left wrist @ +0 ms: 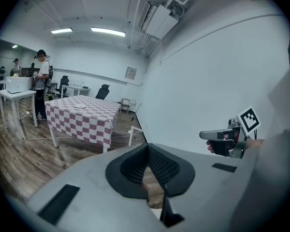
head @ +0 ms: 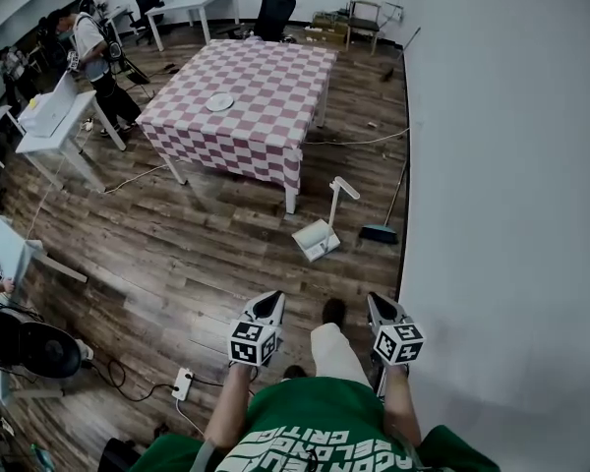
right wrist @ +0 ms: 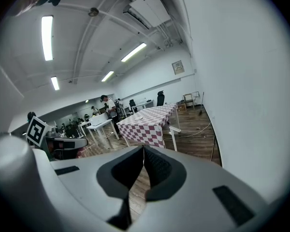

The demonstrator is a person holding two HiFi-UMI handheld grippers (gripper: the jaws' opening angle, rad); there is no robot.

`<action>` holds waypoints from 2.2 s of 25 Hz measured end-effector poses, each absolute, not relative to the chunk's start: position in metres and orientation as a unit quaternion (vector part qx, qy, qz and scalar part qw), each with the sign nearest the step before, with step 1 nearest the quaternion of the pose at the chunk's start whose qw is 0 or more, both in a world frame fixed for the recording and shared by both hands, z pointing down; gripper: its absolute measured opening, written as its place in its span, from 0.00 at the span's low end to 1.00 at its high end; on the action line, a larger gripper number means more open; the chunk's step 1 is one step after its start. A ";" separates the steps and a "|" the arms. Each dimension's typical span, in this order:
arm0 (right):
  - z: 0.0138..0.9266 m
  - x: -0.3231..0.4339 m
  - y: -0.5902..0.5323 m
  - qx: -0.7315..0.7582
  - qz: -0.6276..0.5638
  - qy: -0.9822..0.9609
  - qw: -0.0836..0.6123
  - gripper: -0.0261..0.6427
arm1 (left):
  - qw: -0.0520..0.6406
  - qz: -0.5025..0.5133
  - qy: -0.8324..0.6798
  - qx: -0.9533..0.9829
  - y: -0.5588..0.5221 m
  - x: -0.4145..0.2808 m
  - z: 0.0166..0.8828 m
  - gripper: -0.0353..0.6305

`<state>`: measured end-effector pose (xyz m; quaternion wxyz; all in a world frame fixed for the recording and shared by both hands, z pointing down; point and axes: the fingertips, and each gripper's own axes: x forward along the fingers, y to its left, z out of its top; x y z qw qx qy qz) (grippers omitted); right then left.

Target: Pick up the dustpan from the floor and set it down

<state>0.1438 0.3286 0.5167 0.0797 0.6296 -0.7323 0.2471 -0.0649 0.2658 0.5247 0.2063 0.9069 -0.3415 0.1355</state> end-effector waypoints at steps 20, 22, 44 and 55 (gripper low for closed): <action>0.506 0.193 0.068 0.533 0.249 -0.806 0.069 0.05 | 0.212 0.149 -0.421 0.869 0.065 -0.004 0.514 0.04; 0.508 0.206 0.053 0.528 0.252 -0.808 0.067 0.05 | 0.210 0.154 -0.421 0.869 0.050 0.011 0.515 0.04; 0.520 0.281 0.006 0.533 0.261 -0.804 0.049 0.05 | 0.216 0.155 -0.412 0.872 0.008 0.090 0.524 0.04; 0.508 0.287 -0.009 0.537 0.249 -0.805 0.034 0.05 | 0.197 0.148 -0.410 0.878 -0.017 0.098 0.509 0.04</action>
